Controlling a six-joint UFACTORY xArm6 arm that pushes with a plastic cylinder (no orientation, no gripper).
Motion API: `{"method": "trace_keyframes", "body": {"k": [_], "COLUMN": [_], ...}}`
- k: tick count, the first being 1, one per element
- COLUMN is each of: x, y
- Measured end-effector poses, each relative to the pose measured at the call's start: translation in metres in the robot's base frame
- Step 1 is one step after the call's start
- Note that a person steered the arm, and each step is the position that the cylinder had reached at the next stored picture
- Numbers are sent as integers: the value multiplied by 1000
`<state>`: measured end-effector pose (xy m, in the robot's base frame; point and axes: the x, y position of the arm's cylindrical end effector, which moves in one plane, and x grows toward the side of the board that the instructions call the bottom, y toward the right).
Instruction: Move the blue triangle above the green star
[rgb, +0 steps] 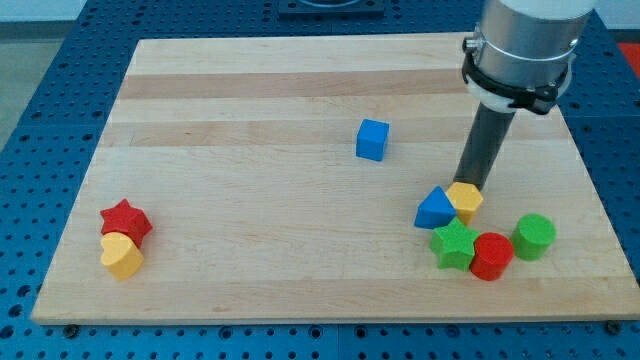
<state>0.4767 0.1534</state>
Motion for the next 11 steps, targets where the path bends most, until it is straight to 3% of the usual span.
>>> {"method": "trace_keyframes", "body": {"k": [2, 4, 7, 9, 10, 11], "x": [-25, -17, 8, 30, 29, -5], "y": [-36, -70, -70, -36, -36, -49]}}
